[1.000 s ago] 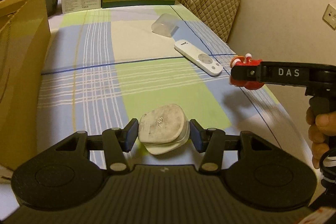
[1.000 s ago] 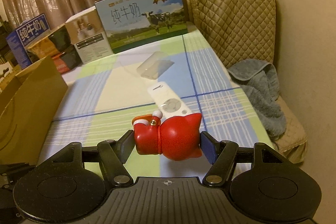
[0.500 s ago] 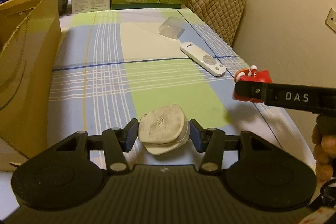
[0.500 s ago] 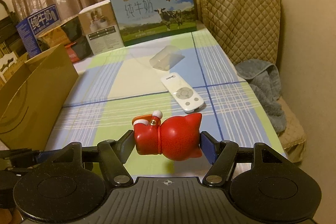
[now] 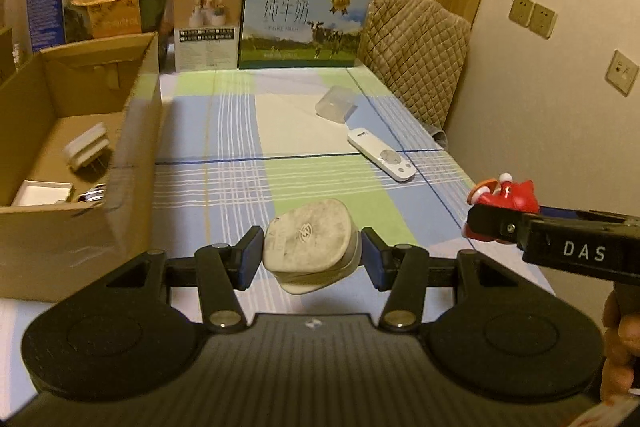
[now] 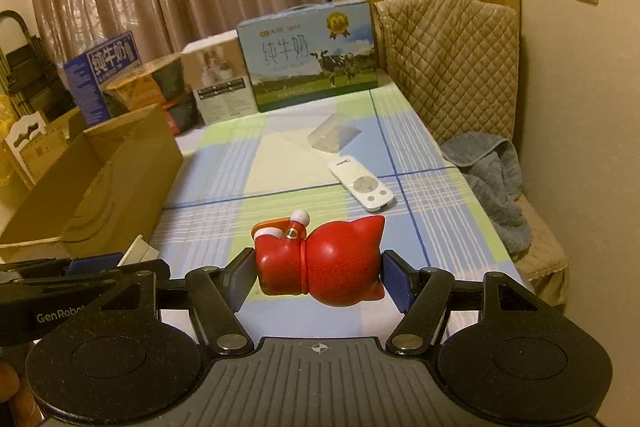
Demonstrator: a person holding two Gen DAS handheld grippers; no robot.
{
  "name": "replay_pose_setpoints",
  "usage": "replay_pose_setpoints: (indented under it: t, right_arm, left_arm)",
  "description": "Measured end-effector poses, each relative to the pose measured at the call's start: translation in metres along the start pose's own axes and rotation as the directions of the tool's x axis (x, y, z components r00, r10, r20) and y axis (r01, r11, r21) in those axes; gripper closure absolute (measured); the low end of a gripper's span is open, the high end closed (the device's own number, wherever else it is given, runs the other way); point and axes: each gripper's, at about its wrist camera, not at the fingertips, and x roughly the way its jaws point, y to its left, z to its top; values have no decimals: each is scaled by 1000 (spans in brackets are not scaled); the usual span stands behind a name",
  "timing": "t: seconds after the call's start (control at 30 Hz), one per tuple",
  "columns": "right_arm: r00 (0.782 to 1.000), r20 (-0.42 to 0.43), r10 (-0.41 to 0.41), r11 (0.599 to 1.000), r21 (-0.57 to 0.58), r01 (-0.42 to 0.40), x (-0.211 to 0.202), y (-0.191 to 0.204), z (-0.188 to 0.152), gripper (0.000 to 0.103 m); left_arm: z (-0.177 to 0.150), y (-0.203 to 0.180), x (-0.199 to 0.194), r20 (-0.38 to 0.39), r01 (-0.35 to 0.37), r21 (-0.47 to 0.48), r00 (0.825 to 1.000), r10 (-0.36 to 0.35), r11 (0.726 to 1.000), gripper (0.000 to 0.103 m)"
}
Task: Organize rigid objects
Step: 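Carry the beige pads and red figure over the cardboard box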
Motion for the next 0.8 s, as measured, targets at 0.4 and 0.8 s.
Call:
replay_pose_setpoints:
  t: [0.4, 0.8]
  right_arm:
    - [999, 27, 36, 999, -19, -35, -44, 28, -8, 39]
    - [998, 22, 66, 996, -56, -65, -47, 50, -6, 39]
  left_arm:
    - [-17, 5, -54, 17, -14, -35, 1000, 15, 999, 56]
    - [-10, 23, -76, 47, -35, -60, 998, 37, 998, 56]
